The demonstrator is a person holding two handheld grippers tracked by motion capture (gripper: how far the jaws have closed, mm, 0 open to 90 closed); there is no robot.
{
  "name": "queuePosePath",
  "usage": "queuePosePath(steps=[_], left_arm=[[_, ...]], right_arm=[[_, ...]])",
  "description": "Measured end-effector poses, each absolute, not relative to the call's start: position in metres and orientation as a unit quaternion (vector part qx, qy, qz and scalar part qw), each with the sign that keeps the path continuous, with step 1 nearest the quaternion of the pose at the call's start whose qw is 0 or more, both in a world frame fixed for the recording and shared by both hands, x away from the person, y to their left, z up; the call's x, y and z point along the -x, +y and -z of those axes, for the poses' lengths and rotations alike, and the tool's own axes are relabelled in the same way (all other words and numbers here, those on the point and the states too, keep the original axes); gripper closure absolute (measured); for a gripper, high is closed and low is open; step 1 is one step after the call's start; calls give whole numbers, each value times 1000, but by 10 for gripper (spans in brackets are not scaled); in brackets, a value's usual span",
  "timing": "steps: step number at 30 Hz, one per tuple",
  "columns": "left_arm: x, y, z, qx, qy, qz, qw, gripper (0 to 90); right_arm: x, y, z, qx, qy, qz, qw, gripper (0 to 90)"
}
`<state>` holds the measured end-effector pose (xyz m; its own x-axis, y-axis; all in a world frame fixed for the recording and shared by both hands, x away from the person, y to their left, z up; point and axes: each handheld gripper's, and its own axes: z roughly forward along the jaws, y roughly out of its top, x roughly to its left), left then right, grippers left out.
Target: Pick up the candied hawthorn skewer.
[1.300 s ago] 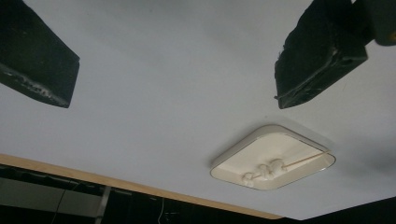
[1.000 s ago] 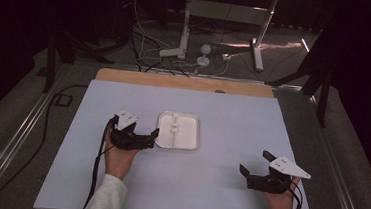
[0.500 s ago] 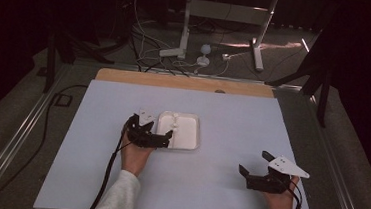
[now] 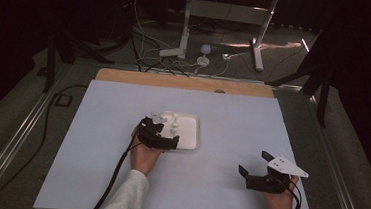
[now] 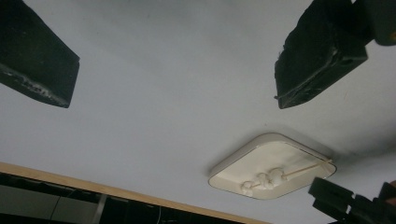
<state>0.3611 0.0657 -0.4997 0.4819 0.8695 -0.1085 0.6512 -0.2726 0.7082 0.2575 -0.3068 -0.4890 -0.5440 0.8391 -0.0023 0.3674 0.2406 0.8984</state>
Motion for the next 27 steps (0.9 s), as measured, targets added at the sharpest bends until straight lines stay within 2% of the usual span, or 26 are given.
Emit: queuePosePath(steps=[4,6,9,10,13,19,22,27], left_arm=[[-362,57,503,-793,485,-148,336,53],[-362,54,504,-798,482,-149,330,118],[-362,55,505,-808,478,-136,316,300],[-362,55,506,-810,482,-130,308,396],[-363,56,507,-818,479,-125,294,571],[-364,61,505,-819,488,-119,276,812],[-365,64,504,-819,491,-115,273,883],[-366,67,505,-815,496,-106,281,893]], right_arm=[[-258,-307,489,-405,746,-464,253,0],[-258,-307,489,-405,746,-464,252,0],[-258,-307,490,-406,746,-464,251,0],[-258,-307,490,-405,746,-464,251,0],[-258,-307,490,-405,747,-464,251,0],[-258,-306,490,-406,747,-463,250,0],[-258,-306,490,-405,748,-463,250,0],[-258,-306,490,-405,748,-463,250,0]])
